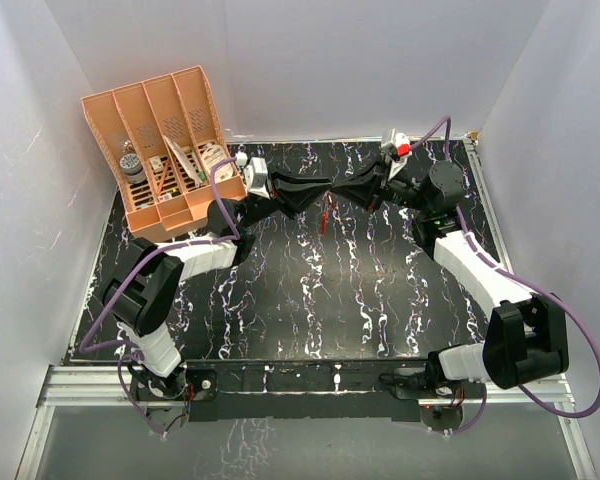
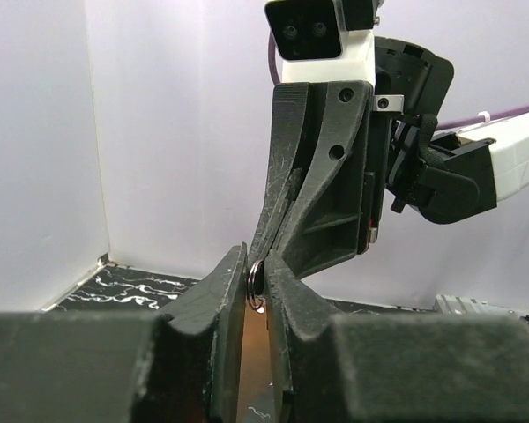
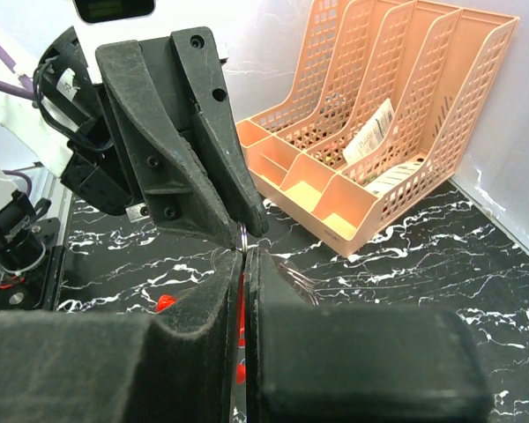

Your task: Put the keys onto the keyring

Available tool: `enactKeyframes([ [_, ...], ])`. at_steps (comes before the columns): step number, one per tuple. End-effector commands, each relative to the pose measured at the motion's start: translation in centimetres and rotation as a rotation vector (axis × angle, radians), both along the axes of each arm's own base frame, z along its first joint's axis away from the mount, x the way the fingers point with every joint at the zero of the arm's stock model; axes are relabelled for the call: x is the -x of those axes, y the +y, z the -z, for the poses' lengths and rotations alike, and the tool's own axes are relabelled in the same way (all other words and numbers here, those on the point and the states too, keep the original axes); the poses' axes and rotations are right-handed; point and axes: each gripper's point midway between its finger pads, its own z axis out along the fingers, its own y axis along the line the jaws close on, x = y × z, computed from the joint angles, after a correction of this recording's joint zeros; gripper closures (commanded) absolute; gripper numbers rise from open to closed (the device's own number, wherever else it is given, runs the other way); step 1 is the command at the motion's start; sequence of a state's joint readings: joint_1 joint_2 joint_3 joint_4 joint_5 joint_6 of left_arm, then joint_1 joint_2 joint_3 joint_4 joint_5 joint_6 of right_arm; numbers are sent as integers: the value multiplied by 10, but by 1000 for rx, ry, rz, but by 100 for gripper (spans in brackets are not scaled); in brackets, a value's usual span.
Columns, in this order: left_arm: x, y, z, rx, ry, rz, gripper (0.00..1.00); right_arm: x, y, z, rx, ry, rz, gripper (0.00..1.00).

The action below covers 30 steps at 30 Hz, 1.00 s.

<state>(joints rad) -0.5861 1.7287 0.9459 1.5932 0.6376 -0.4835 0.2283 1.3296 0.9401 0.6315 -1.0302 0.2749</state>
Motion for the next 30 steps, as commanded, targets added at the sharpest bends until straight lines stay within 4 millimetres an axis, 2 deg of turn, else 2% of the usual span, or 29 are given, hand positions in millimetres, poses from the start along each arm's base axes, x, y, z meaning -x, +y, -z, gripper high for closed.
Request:
enactKeyframes([
  [1, 23, 13, -30, 98, -144, 20, 83, 4, -2, -26, -3, -89, 21, 100],
  [3, 22, 13, -28, 97, -138, 18, 79, 4, -2, -21, 3, -78, 20, 100],
  [13, 17, 22, -13, 62, -98, 5, 75, -4, -6, -2, 74, -22, 71, 100],
  [21, 12, 23, 20, -114, -44, -25, 73, -10, -10, 15, 146, 27, 96, 100],
  [30, 18, 15, 40, -216, -18, 48, 73, -7, -8, 27, 196, 45, 56, 100],
])
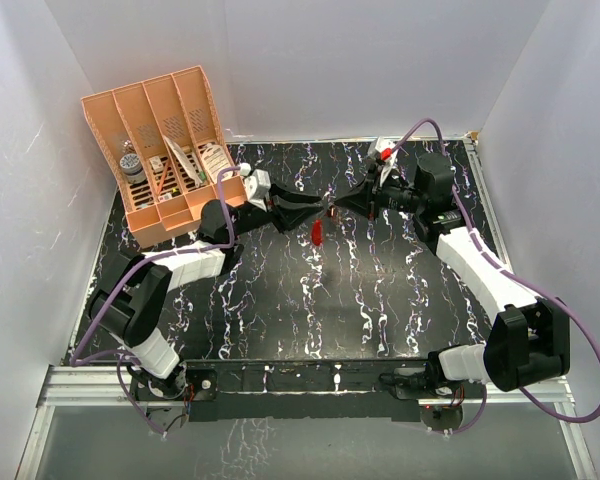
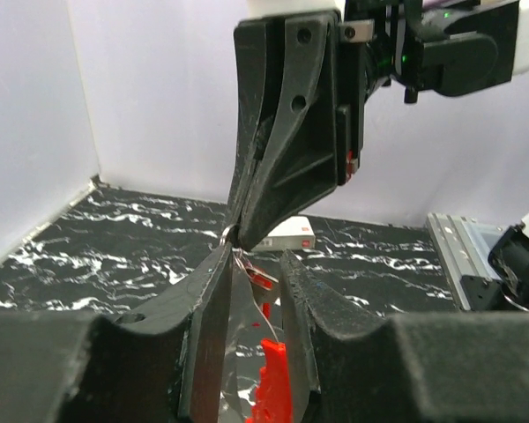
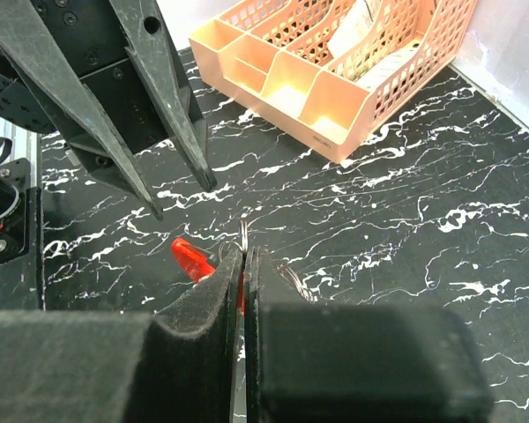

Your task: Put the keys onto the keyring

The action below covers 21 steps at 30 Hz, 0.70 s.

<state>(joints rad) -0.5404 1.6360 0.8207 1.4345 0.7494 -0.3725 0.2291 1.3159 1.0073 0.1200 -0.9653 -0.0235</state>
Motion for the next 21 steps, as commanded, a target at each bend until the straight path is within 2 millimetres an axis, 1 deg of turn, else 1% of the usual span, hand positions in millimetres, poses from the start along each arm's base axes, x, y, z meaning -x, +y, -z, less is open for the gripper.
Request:
enactKeyframes([
  [1, 10, -3, -6, -44, -40, 61, 73, 2, 3, -25, 5, -89, -33, 100],
  [6, 5, -7, -1, -72, -16, 68, 73, 6, 5, -23, 16, -92, -53, 100],
  [13, -4, -15, -1, -90, 1, 87, 72, 11, 8, -24, 21, -107, -77, 100],
  [17, -6, -18, 1, -102, 12, 109, 72, 14, 9, -25, 22, -116, -87, 100],
  [21, -4, -20, 4, -119, 19, 130, 74, 15, 10, -27, 22, -122, -89, 100],
])
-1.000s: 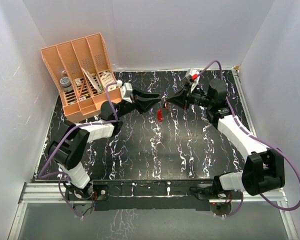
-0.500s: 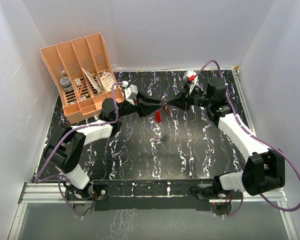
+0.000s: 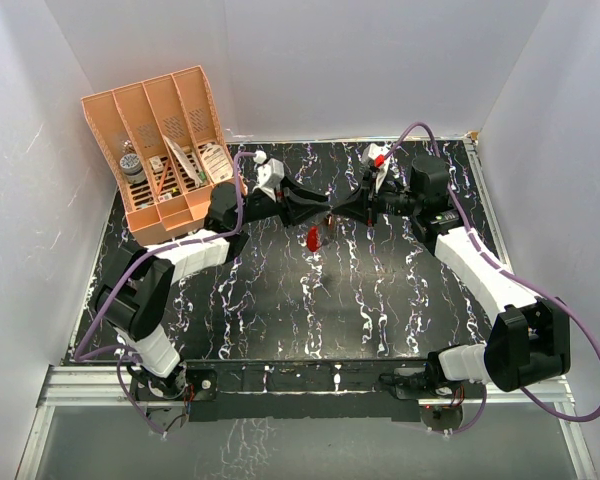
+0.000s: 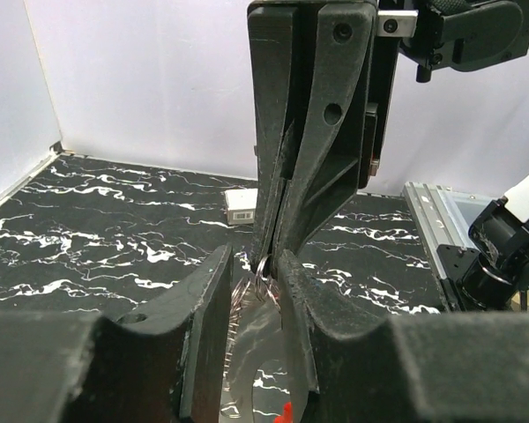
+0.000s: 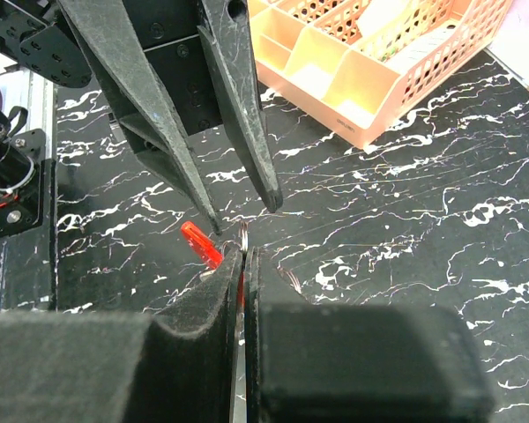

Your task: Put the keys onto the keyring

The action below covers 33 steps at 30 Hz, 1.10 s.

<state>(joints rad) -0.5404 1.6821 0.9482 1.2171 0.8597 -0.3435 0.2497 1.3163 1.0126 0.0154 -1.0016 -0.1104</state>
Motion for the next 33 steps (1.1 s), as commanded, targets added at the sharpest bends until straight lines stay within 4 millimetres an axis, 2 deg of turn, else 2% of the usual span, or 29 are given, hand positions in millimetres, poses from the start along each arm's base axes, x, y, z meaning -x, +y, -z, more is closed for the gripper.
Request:
enactKeyframes([
  [1, 4, -2, -6, -16, -25, 47, 74, 1, 4, -41, -27, -137, -26, 100],
  [7, 6, -3, 2, -42, -14, 57, 75, 2, 5, -41, -28, -138, -36, 100],
  [18, 3, -6, 1, -37, -23, 72, 100, 4, 5, -42, -29, -144, -43, 100],
  [25, 5, -5, -4, -15, -33, 79, 100, 2, 5, -41, -32, -129, -25, 100],
  [26, 4, -5, -5, -2, -34, 71, 100, -1, 4, -43, -36, -134, -4, 98],
  [29, 0, -1, -7, 46, -9, 22, 100, -5, 2, -49, -57, -133, 39, 74],
  [33, -11, 6, -15, 138, 28, -64, 100, -14, -6, -59, -97, -154, 145, 63],
])
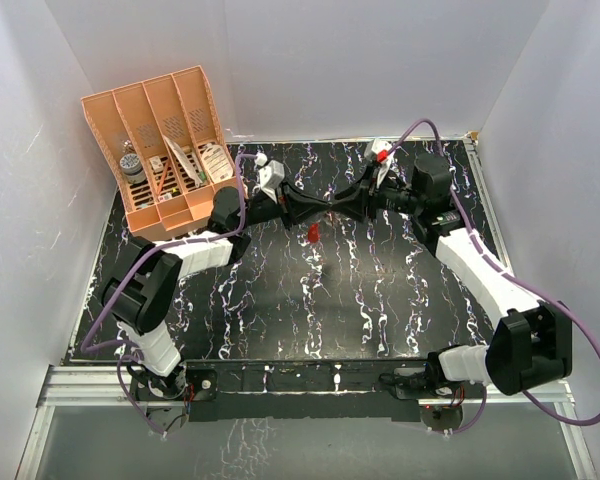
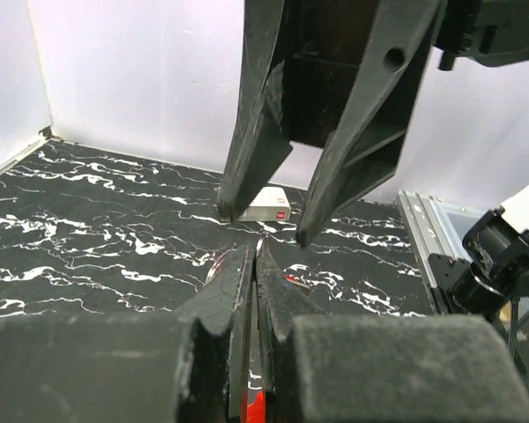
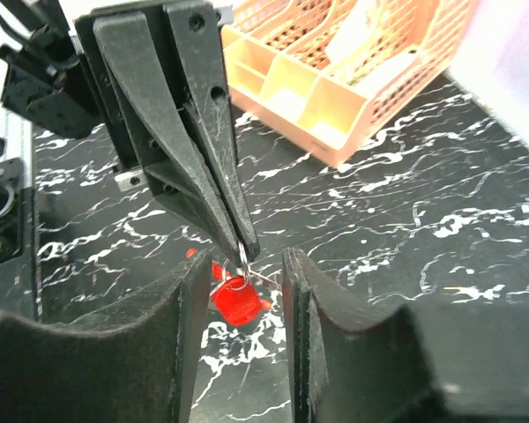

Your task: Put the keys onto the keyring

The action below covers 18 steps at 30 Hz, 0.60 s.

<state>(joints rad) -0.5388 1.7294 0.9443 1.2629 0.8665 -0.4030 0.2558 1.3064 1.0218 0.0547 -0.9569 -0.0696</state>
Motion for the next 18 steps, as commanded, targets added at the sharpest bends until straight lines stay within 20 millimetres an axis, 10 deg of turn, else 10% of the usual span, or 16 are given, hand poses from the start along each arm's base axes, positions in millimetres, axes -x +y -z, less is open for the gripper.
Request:
enactKeyframes([
  [1, -14, 11, -31, 162, -13, -116, 100, -10, -8, -50, -86, -142, 129, 63],
  [18, -29, 35, -61, 425, 7, -240, 100, -45, -24, -33, -133, -13, 355, 64],
])
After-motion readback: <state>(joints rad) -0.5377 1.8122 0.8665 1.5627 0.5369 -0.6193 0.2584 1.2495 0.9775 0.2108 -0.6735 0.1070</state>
